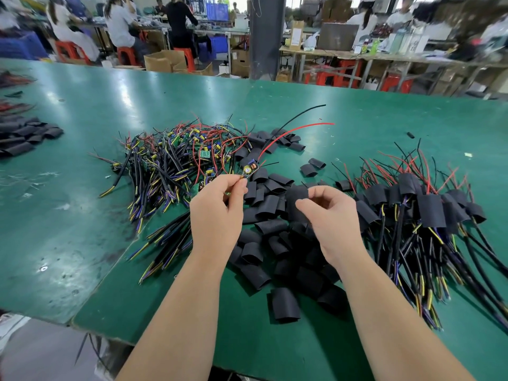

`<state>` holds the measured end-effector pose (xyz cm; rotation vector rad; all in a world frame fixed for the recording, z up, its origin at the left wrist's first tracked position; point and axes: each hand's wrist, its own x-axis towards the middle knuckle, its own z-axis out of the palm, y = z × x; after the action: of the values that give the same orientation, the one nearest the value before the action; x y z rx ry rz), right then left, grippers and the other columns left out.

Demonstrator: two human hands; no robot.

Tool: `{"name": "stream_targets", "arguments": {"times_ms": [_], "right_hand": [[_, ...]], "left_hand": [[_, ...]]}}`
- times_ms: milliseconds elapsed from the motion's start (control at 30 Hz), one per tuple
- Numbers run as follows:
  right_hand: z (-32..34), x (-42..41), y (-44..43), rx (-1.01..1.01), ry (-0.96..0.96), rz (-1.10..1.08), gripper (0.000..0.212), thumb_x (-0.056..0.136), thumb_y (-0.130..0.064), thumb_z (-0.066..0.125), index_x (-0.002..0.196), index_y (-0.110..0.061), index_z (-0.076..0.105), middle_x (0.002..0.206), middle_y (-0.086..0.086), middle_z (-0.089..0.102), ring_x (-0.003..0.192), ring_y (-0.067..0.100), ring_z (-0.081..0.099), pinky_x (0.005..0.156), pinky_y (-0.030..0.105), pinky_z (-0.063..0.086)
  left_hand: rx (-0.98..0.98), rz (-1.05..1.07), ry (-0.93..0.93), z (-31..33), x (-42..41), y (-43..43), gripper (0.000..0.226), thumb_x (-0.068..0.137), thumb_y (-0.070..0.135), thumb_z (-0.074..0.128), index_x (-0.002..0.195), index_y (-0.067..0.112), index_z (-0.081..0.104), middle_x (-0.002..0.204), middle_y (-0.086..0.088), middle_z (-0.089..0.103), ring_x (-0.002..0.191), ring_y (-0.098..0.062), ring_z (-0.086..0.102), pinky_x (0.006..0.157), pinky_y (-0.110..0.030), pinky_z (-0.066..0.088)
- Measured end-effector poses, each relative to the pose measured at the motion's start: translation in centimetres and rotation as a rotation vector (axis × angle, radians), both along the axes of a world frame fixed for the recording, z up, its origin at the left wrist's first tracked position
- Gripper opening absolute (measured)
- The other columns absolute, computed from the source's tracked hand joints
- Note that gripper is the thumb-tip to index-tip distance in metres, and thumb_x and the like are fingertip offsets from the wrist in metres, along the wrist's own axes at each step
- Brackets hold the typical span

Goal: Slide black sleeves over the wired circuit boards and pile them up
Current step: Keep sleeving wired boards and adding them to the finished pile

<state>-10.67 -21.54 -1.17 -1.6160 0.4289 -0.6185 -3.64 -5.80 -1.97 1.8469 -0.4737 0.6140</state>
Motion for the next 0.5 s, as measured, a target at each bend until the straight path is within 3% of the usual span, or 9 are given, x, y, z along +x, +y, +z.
{"name": "stream_targets", "arguments": {"times_ms": [133, 200, 267, 333, 433, 500], "right_hand": [[-0.6, -0.5, 0.3, -0.565, 0.093, 0.08, 0.032, 0.074, -0.01, 0.062, 0.058, -0.02, 0.036, 0.058, -0.003, 0.054, 0.058, 0.011, 0.052, 0.054, 0.029, 0.042], [-0.9, -0.6, 0.5, -0.724, 0.127, 0.17, 0.036, 0.075, -0.012, 0.064, 0.058, -0.021, 0.033, 0.055, -0.006, 0.044, 0.053, 0.008, 0.04, 0.052, 0.02, 0.033], [-1.0, -0.5, 0.4, -0.756, 0.083, 0.203, 0.036, 0.075, -0.012, 0.07, 0.06, -0.019, 0.039, 0.064, -0.004, 0.049, 0.058, 0.008, 0.041, 0.057, 0.022, 0.035], [-0.5, -0.4, 0.2, -0.557, -0.03, 0.143, 0.031, 0.075, -0.012, 0.077, 0.071, -0.021, 0.048, 0.077, -0.001, 0.061, 0.065, 0.01, 0.048, 0.062, 0.022, 0.041], [0.8, -0.5, -0.9, 0.204, -0.308, 0.107, 0.03, 0.081, -0.002, 0.071, 0.098, -0.022, 0.057, 0.095, -0.002, 0.074, 0.074, 0.007, 0.06, 0.07, 0.019, 0.049], [1.5, -0.8, -2.3, 0.581, -0.416, 0.109, 0.022, 0.085, -0.01, 0.063, 0.104, -0.019, 0.059, 0.097, -0.004, 0.074, 0.08, 0.007, 0.066, 0.073, 0.021, 0.053]], "left_hand": [[0.021, -0.01, -0.029, 0.0, -0.1, 0.0, 0.011, 0.094, 0.02, 0.058, 0.092, 0.017, 0.068, 0.076, 0.015, 0.066, 0.066, -0.005, 0.059, 0.064, -0.021, 0.048], [0.034, -0.018, -0.027, 0.0, -0.1, 0.0, 0.011, 0.094, 0.019, 0.058, 0.092, 0.016, 0.068, 0.074, 0.017, 0.065, 0.066, -0.003, 0.059, 0.063, -0.018, 0.047], [0.049, -0.028, -0.019, 0.0, 0.0, -0.1, 0.01, 0.094, 0.018, 0.058, 0.091, 0.018, 0.068, 0.072, 0.021, 0.063, 0.066, -0.002, 0.058, 0.062, -0.016, 0.045], [0.059, -0.051, -0.013, -0.1, 0.0, -0.1, 0.01, 0.093, 0.018, 0.059, 0.089, 0.019, 0.068, 0.072, 0.022, 0.063, 0.065, -0.003, 0.058, 0.06, -0.015, 0.044], [0.076, -0.107, 0.0, -0.1, -0.1, -0.1, 0.01, 0.093, 0.018, 0.059, 0.088, 0.02, 0.068, 0.072, 0.02, 0.065, 0.06, -0.002, 0.057, 0.057, -0.014, 0.044], [0.096, -0.147, 0.007, -0.2, -0.2, -0.2, 0.011, 0.092, 0.017, 0.06, 0.086, 0.023, 0.067, 0.07, 0.02, 0.065, 0.058, 0.003, 0.056, 0.057, -0.009, 0.041]]}}
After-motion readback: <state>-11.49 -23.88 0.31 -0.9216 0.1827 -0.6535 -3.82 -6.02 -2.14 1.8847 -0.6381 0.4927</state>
